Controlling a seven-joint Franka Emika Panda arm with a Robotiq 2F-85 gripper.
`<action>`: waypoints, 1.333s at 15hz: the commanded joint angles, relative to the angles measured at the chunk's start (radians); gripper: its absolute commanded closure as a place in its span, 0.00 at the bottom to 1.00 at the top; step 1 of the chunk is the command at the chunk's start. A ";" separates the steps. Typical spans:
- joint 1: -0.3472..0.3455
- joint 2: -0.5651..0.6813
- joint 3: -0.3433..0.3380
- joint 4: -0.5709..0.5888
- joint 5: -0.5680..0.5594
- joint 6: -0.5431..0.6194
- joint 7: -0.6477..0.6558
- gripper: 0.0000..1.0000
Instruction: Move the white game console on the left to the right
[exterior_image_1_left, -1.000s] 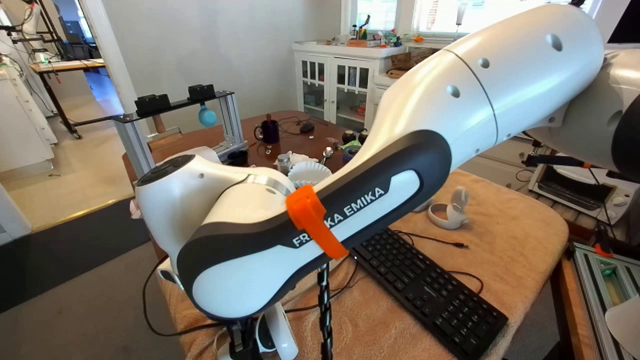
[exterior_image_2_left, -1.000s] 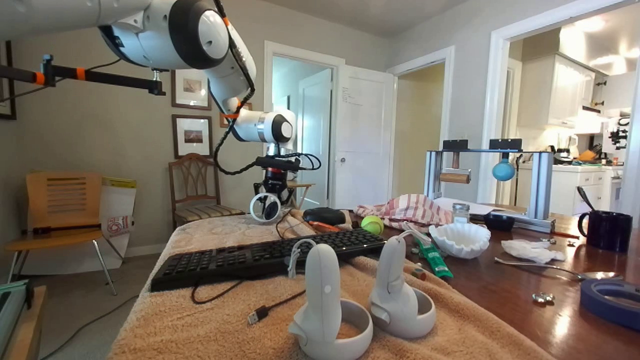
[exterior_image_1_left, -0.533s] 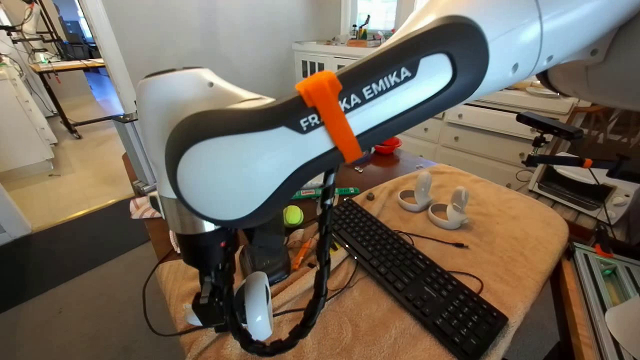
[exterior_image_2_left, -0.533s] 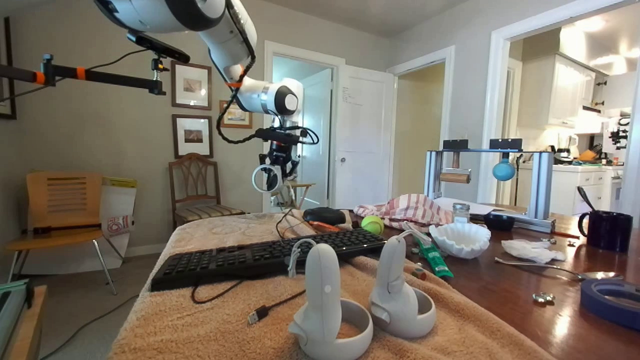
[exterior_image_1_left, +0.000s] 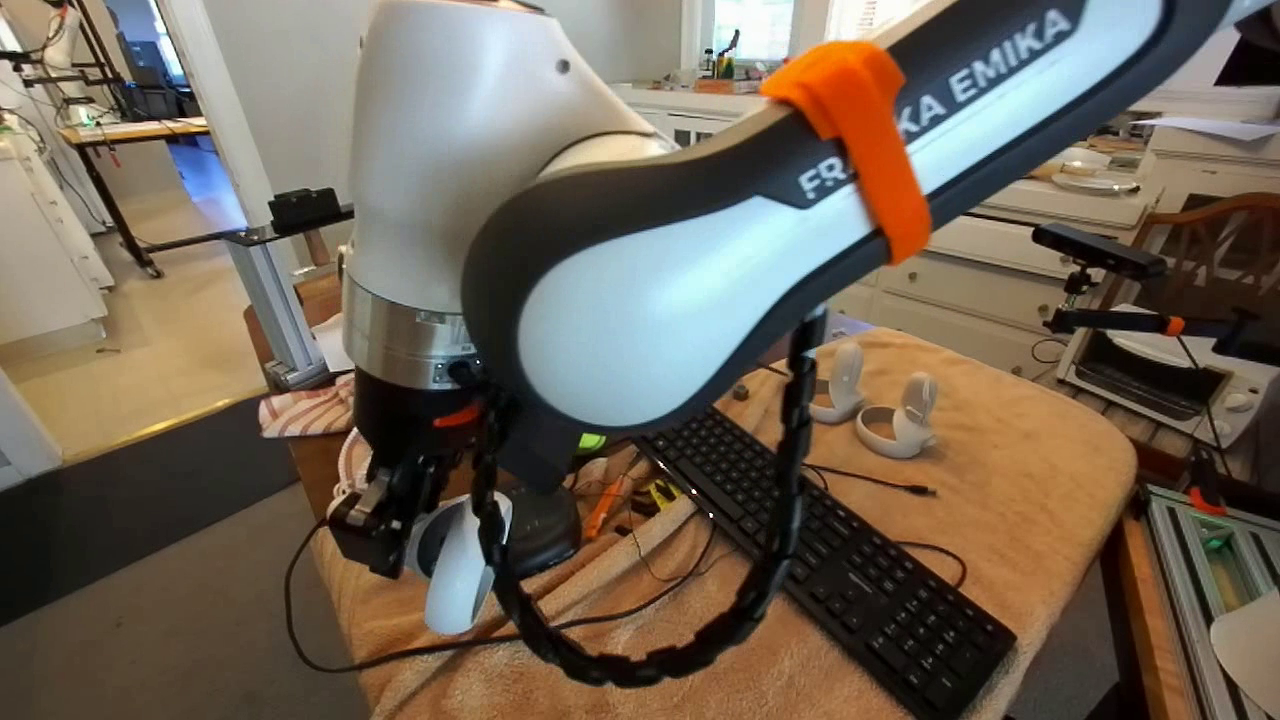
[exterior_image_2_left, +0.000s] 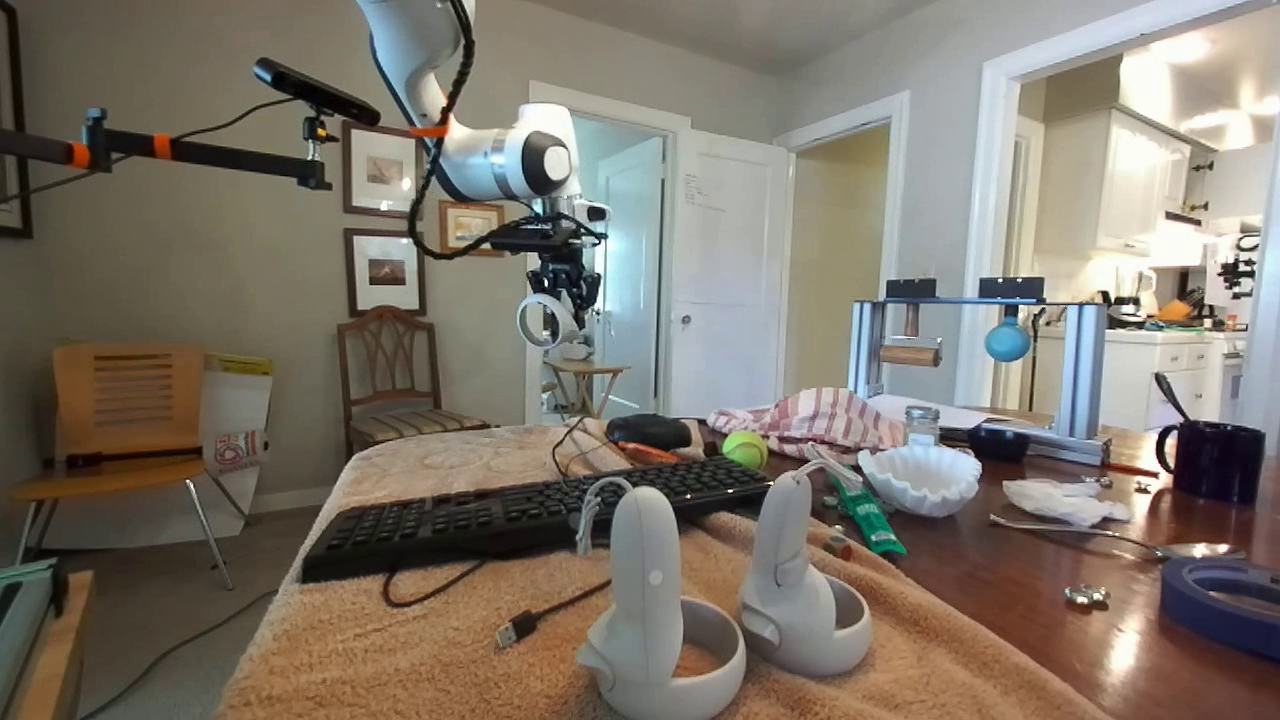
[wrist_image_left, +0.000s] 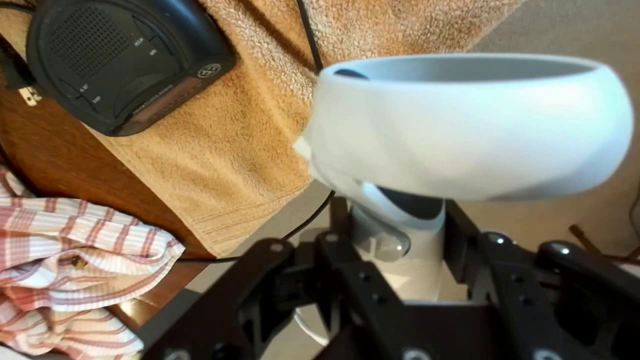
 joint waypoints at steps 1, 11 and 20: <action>0.145 -0.172 -0.134 -0.244 -0.102 0.149 0.267 0.79; 0.803 -0.476 -0.807 -0.591 -0.646 -0.083 0.974 0.79; 0.534 -0.583 -0.424 -0.664 -0.794 -0.451 1.210 0.54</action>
